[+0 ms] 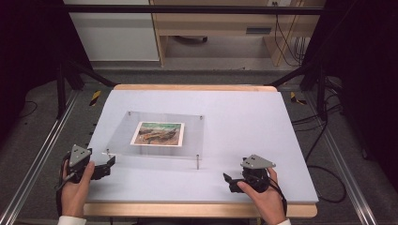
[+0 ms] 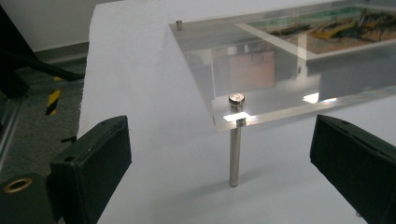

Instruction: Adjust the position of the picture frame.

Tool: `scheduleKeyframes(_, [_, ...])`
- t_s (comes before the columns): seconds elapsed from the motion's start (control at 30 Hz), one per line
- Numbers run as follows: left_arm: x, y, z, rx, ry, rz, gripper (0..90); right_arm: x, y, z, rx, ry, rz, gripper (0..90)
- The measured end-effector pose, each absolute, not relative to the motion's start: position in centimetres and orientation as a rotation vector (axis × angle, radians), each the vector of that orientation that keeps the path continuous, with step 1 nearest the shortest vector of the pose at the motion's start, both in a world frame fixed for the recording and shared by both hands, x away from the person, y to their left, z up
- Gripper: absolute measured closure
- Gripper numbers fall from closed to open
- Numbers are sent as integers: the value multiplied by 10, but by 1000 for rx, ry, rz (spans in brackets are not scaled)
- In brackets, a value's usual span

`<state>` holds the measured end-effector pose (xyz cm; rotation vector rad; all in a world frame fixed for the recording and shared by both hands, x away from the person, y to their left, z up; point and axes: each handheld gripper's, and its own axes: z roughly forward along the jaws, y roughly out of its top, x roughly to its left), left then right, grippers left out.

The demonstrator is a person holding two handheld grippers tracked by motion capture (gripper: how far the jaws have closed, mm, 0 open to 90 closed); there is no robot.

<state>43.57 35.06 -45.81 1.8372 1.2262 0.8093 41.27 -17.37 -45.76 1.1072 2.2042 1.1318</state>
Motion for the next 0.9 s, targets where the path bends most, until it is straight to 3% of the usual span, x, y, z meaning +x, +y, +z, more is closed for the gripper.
scheduleKeyframes(0.13, [434, 355, -459, 1842, 1237, 835, 41, 410, -167, -457, 1076, 2192, 1090, 174])
scheduleKeyframes(0.4, [434, 353, -459, 1857, 1199, 878, 38, 406, -153, -460, 1017, 2171, 1106, 185])
scheduleKeyframes(0.6, [433, 347, -460, 1879, 1163, 876, 36, 405, -129, -456, 978, 2151, 1238, 277])
scheduleKeyframes(0.73, [432, 349, -460, 1853, 1171, 840, 35, 409, -110, -458, 953, 2184, 1306, 327])
scheduleKeyframes(0.9, [428, 351, -458, 1820, 1172, 799, 35, 416, -91, -461, 928, 2227, 1328, 323])
